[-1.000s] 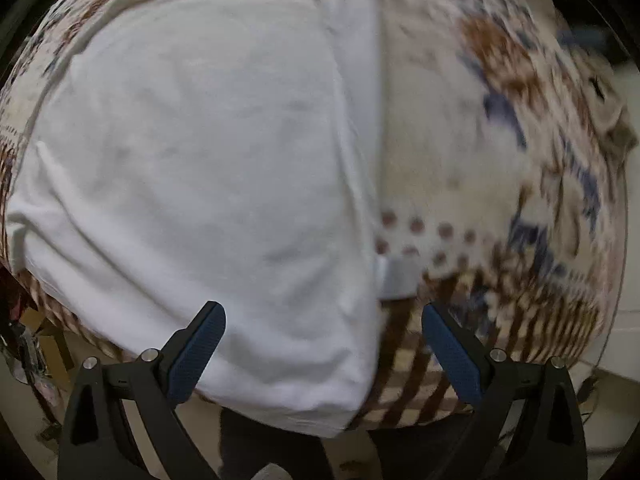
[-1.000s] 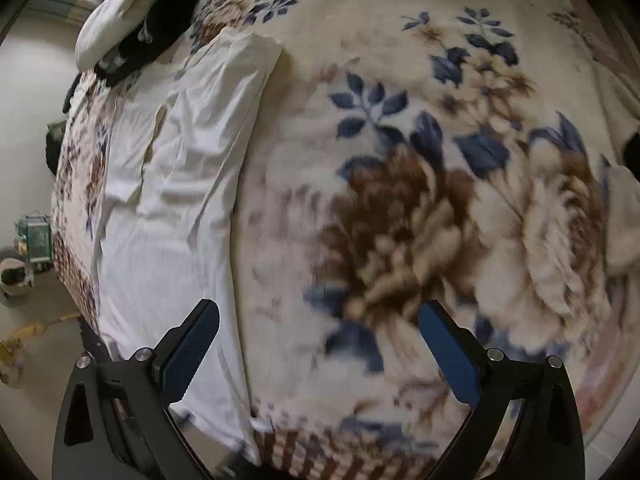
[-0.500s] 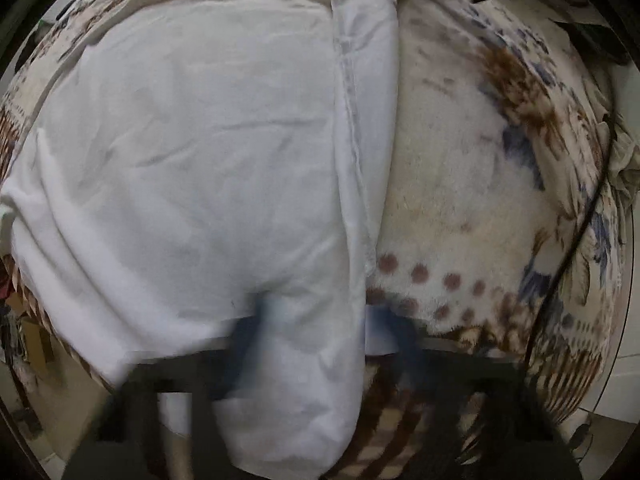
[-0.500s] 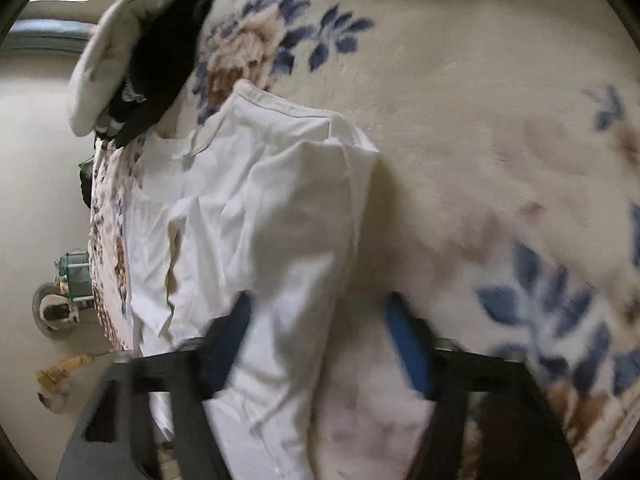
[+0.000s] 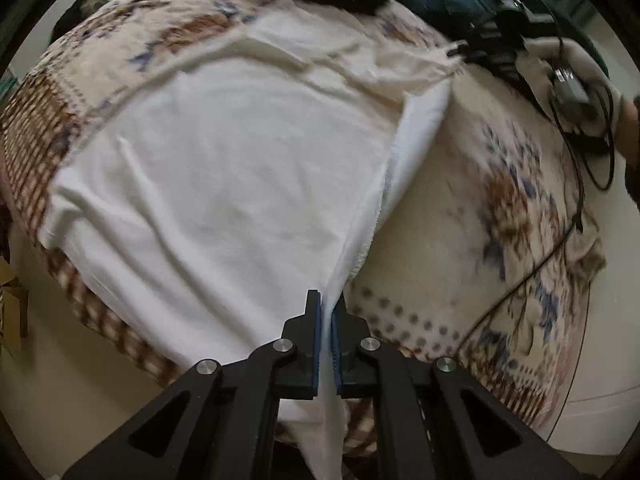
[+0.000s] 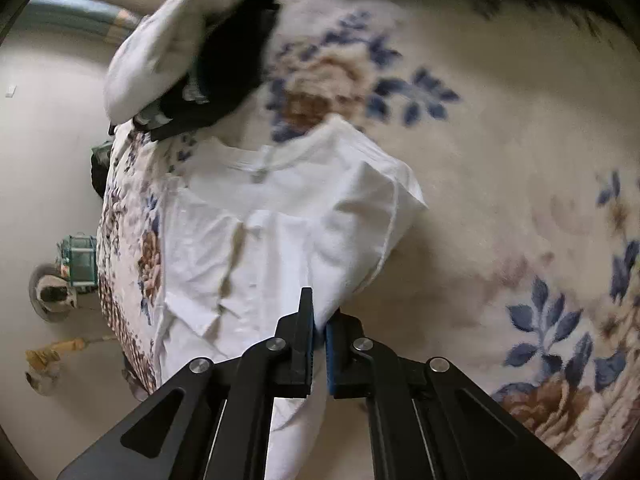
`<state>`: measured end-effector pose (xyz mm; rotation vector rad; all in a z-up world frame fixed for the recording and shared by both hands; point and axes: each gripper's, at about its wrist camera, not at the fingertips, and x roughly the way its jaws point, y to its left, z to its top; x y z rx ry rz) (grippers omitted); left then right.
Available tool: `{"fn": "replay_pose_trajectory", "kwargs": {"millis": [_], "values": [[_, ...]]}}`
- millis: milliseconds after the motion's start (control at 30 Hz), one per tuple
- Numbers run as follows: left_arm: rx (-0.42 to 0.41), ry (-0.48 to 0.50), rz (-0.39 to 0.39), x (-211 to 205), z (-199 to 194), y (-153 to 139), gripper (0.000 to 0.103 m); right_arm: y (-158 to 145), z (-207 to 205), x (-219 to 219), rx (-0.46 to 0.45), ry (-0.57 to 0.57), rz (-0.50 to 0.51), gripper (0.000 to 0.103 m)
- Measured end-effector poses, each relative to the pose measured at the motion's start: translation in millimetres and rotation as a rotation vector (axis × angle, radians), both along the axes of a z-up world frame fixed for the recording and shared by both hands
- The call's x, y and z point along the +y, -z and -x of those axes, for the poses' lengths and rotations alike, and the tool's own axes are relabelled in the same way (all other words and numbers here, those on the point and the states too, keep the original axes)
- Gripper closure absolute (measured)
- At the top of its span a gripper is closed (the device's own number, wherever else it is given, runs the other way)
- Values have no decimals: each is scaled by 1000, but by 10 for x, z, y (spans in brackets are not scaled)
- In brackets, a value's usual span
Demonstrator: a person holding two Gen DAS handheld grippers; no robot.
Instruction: Fold small clothes
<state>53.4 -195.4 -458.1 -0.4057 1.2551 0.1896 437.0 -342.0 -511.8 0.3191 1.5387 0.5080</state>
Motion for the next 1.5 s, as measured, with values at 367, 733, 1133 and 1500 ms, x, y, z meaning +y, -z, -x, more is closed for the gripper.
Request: {"fn": "replay_pose_trajectory", "kwargs": {"millis": [367, 733, 1133, 1500], "values": [[-37, -203, 1, 1647, -200, -26, 100, -460, -77, 1702, -105, -114, 74, 99], [88, -204, 64, 2827, -319, 609, 99, 113, -106, 3223, -104, -175, 236, 99], [41, -415, 313, 3481, 115, 599, 52, 201, 9, 3429, -4, -219, 179, 71], [13, -722, 551, 2646, 340, 356, 44, -299, 945, 2378, -30, -291, 208, 52]]}}
